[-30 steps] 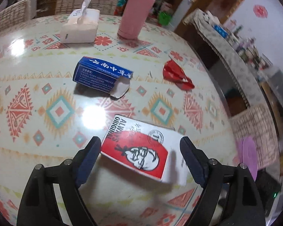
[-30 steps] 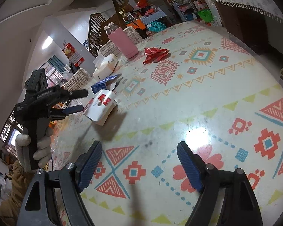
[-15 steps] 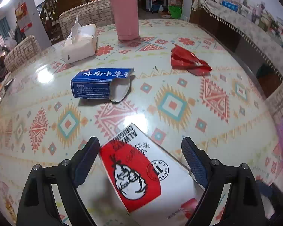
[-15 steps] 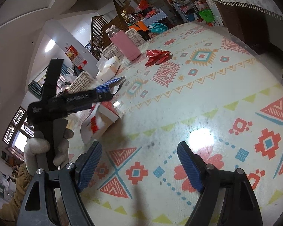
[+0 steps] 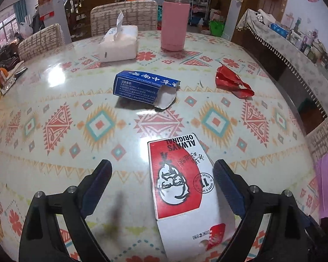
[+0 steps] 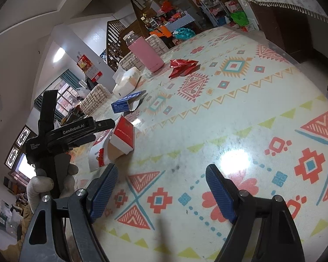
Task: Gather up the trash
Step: 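Close the left tool on the KFC box edge and lift it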
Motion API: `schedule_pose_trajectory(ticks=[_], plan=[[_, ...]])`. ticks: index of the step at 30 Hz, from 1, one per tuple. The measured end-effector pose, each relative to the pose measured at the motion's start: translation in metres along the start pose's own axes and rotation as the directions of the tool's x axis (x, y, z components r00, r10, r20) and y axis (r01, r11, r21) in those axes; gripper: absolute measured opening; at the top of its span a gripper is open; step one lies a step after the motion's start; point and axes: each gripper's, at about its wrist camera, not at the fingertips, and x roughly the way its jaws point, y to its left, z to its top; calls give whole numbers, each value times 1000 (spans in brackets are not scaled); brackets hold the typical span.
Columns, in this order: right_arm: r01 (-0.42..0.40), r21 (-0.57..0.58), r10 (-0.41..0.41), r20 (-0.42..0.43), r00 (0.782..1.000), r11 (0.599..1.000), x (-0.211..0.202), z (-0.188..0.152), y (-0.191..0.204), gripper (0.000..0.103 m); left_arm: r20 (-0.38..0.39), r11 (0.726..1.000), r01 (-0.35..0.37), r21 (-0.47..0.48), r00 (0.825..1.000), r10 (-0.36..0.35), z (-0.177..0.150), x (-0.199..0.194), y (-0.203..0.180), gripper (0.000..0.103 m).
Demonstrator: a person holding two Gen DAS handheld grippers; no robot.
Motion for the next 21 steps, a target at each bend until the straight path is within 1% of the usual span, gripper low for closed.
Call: schedule_pose_trajectory(ticks=[2,5,10,13,15,16,17,18,19,20,21], plan=[[0,2,0,2,1000,1000,0,0,0,86,0,1000,22,8,1000,-22,-3,-2,-1,94],[5,-1,-5,-2,1000,1000,1,1,1,86,9,997,74,12,997,-74,-9,-3,-4,94],[20,-7,-20,-2,1000,1000,2,0,1,86,-21,989,148,-24,989,-148,-7,5,-5,95],[28,-6,-28,-3,1000,1000,2,0,1,86,-39,980,192,-49,980,-194,-5,13,-8,95],[35,-6,-35,-3,999,999,3,0,1,86,-64,972,230,-43,970,-233,-8,18,-13,95],[38,-6,-38,-4,999,999,3,0,1,86,-72,970,241,-37,967,-243,-9,19,-16,92],[40,-7,-41,-4,999,999,3,0,1,86,-78,969,248,-15,965,-249,-11,20,-21,73],[44,-8,-44,-4,999,999,4,0,1,86,-89,970,244,2,966,-243,-13,21,-24,34],[47,-8,-47,-5,999,999,4,0,1,86,-121,971,237,17,965,-234,-14,25,-28,17],[50,-8,-50,-6,999,999,5,0,1,86,-138,969,246,11,960,-242,-15,28,-27,12],[53,-9,-54,-7,999,999,5,0,1,86,-141,965,260,-9,955,-259,-15,31,-24,12]])
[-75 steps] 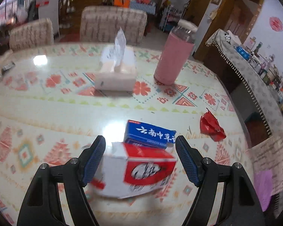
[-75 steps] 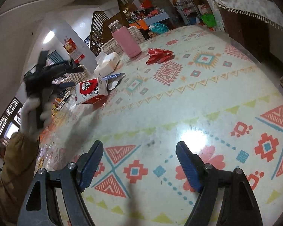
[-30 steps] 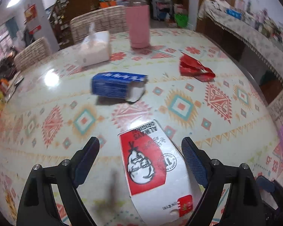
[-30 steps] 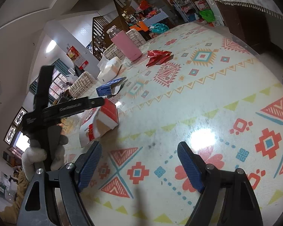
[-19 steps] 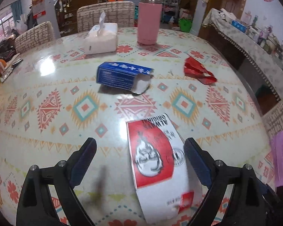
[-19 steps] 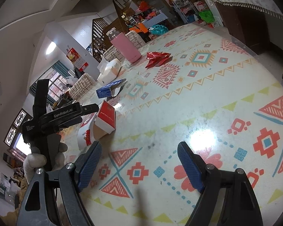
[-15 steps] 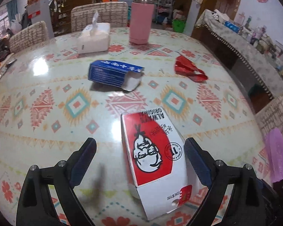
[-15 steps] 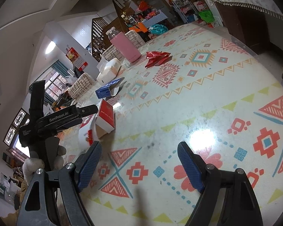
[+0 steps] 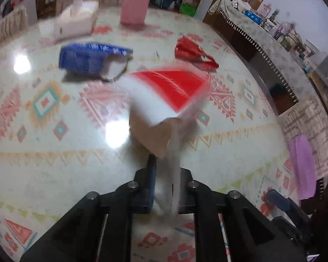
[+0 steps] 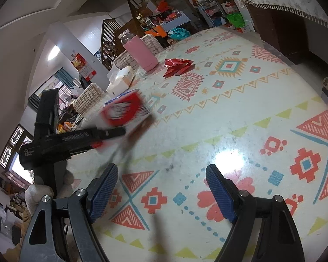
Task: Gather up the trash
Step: 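Close the left tool on the KFC box edge and lift it, then grasp the blue Zhonghua cigarette box with the right tool while the left holds the KFC box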
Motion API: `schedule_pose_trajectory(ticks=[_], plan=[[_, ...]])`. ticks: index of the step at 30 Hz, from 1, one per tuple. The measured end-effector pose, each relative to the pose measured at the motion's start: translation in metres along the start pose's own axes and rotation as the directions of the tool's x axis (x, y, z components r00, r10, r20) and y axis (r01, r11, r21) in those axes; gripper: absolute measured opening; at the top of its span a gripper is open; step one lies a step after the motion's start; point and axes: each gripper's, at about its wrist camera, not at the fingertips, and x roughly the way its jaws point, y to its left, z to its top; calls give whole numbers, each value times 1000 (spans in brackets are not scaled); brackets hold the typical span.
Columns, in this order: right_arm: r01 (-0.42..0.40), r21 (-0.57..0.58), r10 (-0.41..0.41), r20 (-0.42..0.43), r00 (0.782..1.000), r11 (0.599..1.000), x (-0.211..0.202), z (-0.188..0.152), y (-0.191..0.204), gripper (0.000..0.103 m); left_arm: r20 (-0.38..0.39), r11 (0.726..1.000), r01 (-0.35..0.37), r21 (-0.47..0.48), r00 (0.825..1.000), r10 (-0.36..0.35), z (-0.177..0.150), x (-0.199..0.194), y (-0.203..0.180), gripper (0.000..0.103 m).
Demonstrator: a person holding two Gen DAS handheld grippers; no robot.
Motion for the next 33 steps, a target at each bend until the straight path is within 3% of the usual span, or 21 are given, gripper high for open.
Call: schedule_pose_trajectory(ticks=[7,15,21,24,26,29,33], plan=[[31,-16,-31,-11,999,999,4,0,2,86,58,998,39,-42,998,-36,2,-13,22,9],[81,-46,-82,-22,996,996,9,0,8,87,173,996,44,-81,985,-29,13,-47,60,9],[110,-157,-126,-98,987,981,35,27,38,87,252,989,47,-143,968,-9,17,-76,94,9],[99,-236,-129,-112,985,967,58,53,67,89,293,980,16,-199,955,44,17,-87,116,9],[92,-319,-137,-121,983,943,83,71,92,92,304,970,35,-240,952,41,19,-92,130,9],[62,-432,-143,-159,977,900,127,91,126,92,302,960,58,-275,953,29,21,-92,145,9],[20,-497,-129,-185,974,867,180,126,158,93,275,957,62,-285,961,19,23,-82,148,9]])
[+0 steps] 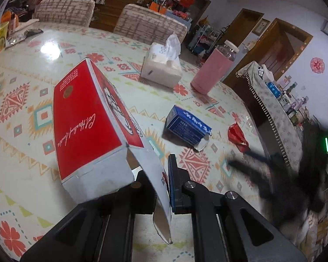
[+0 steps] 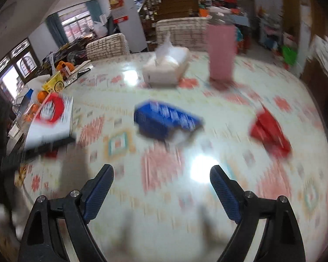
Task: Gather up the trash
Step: 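Grasp the blue Zhonghua cigarette box with the right tool while the left holds the KFC box, then lift the blue box with the right tool while the left holds the KFC box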
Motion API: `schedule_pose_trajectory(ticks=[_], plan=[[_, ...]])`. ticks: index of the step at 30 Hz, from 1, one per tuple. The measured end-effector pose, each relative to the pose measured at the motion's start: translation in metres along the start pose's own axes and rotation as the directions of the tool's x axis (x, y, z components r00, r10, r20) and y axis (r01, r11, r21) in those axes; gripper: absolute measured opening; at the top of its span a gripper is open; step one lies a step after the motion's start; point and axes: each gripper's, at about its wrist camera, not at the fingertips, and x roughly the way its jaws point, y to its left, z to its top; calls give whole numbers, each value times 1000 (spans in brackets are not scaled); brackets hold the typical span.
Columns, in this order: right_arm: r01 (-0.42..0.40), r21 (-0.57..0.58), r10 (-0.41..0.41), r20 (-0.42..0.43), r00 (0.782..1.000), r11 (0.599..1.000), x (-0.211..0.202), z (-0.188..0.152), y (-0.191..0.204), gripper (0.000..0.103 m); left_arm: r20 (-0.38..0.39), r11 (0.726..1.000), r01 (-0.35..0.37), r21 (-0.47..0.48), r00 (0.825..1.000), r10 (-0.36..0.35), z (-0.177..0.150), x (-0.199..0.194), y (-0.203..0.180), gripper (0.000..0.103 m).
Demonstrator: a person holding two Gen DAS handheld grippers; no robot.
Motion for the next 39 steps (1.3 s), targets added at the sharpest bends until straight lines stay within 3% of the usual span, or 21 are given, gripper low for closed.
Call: schedule_pose_trajectory(ticks=[4,8,12,15,17,21,22,23,25,26,27,34,39], plan=[[19,-12,-19,15,1000,1000,41,50,-7,96,-25,1000,2,-4,1000,-2,-2,6,4,9],[9,35,-7,-61,998,999,90,78,-26,97,-42,1000,3,-21,999,-4,-3,11,8,9],[-93,113,107,-124,987,989,115,76,-33,97,-50,999,5,-46,999,-7,-2,12,14,9],[-150,87,161,-131,978,985,115,70,-15,97,-52,998,9,-55,999,-11,-2,12,15,9],[-146,61,154,-141,978,987,115,65,-5,97,-53,999,5,-51,999,-7,-2,12,15,9],[-64,-7,62,-145,987,998,119,56,11,96,-52,999,1,-52,999,-4,-2,12,15,9],[-25,-17,22,-144,989,1000,118,51,13,91,-53,999,1,-54,999,-4,-2,12,15,9],[0,-18,-3,-142,990,1000,118,49,13,78,-53,998,2,-56,999,-5,-2,12,16,9],[28,12,-26,-138,990,1000,112,43,9,70,-58,998,0,-56,998,-3,-2,14,16,9],[34,30,-30,-133,991,999,107,41,6,58,-60,998,-1,-55,998,-2,-2,14,16,9],[32,49,-26,-129,991,998,102,38,3,55,-63,999,-2,-55,998,-1,-2,15,15,9],[62,142,-52,-77,996,988,38,6,-12,54,-69,999,-5,-39,998,3,-4,18,11,9],[79,185,-77,-16,997,980,-28,-36,-12,54,-58,1000,-10,0,998,10,-8,17,1,9]])
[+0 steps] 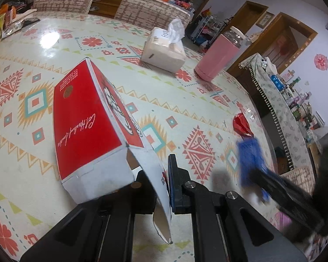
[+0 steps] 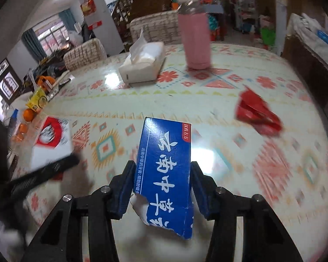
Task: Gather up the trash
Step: 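Lift the blue box with the right tool while the left holds the KFC box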
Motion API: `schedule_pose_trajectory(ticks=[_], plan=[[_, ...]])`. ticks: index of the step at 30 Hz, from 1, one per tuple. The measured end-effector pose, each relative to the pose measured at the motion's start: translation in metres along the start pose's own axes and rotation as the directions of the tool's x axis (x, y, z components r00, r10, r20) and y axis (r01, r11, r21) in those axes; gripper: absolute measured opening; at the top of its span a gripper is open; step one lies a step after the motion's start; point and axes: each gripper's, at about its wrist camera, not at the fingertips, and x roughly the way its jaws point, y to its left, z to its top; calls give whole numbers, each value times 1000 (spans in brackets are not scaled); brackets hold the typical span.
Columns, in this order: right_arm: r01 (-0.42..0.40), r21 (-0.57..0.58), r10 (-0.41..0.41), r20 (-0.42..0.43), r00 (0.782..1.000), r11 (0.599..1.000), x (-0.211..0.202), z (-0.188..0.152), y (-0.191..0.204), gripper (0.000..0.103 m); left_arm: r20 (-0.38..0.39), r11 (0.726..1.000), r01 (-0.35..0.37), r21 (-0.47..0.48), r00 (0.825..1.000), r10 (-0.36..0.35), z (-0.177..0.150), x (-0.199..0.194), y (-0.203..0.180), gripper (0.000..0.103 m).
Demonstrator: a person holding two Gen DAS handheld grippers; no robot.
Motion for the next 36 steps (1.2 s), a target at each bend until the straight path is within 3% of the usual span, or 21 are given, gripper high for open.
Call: schedule_pose_trajectory(ticks=[11,18,21,26,36], plan=[[70,136,-93,166,982,988,-143,-120,-46,55,20,986,-41,162,999,38,-25,3,-45,9],[26,233,-92,275,957,972,-201,-179,-62,55,19,962,44,268,999,-50,-58,-26,-84,9],[7,241,-82,301,950,970,-210,-189,-63,55,4,940,90,330,995,-97,-85,-53,-97,9],[-18,214,-52,319,946,977,-207,-195,-54,55,44,923,59,381,996,-82,-117,-91,-106,9],[-37,165,-18,324,946,986,-195,-211,-39,55,155,920,-149,363,983,98,-154,-112,-110,9]])
